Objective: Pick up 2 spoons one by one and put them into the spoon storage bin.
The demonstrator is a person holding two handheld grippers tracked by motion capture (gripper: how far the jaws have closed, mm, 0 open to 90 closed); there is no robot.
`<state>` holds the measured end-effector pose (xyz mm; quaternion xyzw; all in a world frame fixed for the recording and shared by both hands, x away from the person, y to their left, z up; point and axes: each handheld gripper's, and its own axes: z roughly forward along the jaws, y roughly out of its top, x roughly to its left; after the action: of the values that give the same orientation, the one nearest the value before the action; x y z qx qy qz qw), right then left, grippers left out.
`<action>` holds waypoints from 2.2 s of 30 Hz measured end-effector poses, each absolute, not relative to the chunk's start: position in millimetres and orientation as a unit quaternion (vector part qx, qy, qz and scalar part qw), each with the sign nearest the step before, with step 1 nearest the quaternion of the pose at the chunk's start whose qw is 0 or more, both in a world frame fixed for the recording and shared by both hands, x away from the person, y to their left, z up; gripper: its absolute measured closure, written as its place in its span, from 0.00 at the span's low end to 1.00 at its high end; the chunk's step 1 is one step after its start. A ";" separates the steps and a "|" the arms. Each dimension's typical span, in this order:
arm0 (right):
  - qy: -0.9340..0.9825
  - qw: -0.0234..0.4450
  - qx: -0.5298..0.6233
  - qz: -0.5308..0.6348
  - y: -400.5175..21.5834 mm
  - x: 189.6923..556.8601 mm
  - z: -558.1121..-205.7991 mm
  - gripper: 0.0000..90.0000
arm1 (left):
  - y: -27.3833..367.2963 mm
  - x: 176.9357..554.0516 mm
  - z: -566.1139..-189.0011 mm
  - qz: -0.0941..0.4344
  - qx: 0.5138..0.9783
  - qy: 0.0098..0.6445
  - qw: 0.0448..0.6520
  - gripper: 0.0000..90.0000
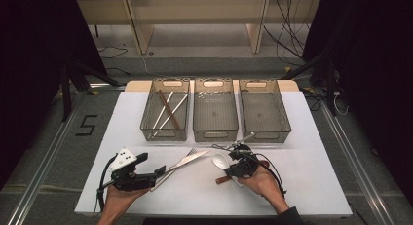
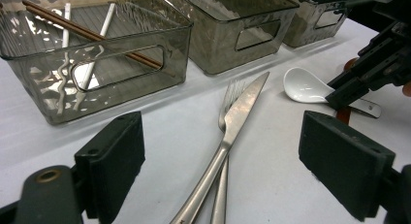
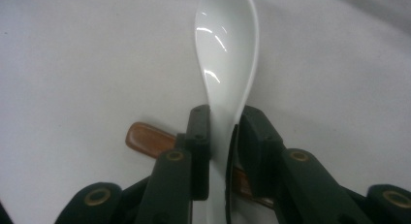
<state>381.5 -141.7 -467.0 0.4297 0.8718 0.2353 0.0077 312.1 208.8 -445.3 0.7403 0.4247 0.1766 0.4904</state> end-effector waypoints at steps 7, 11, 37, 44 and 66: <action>0.868 -0.002 0.431 0.248 -142.1 382.0 -466.2 0.94 | 209.5 311.9 -445.7 0.176 0.740 0.426 0.490 0.18; 0.868 0.002 0.430 0.249 -141.1 381.8 -465.7 0.94 | 209.5 311.8 -445.5 0.176 0.739 0.426 0.491 0.18; 0.838 0.038 0.420 0.345 -154.7 399.0 -411.4 0.95 | 213.8 309.8 -445.9 0.177 0.732 0.435 0.494 0.18; 0.830 0.048 0.427 0.356 -156.0 413.3 -403.8 0.95 | 214.0 309.9 -446.1 0.178 0.731 0.435 0.495 0.18; 0.812 0.078 0.440 0.375 -131.9 467.6 -364.6 0.95 | 214.3 309.3 -445.8 0.179 0.734 0.432 0.493 0.18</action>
<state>467.6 -131.9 -364.6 0.4403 0.8123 0.3746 0.0775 309.3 214.3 -445.8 0.7337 0.4320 0.1787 0.4931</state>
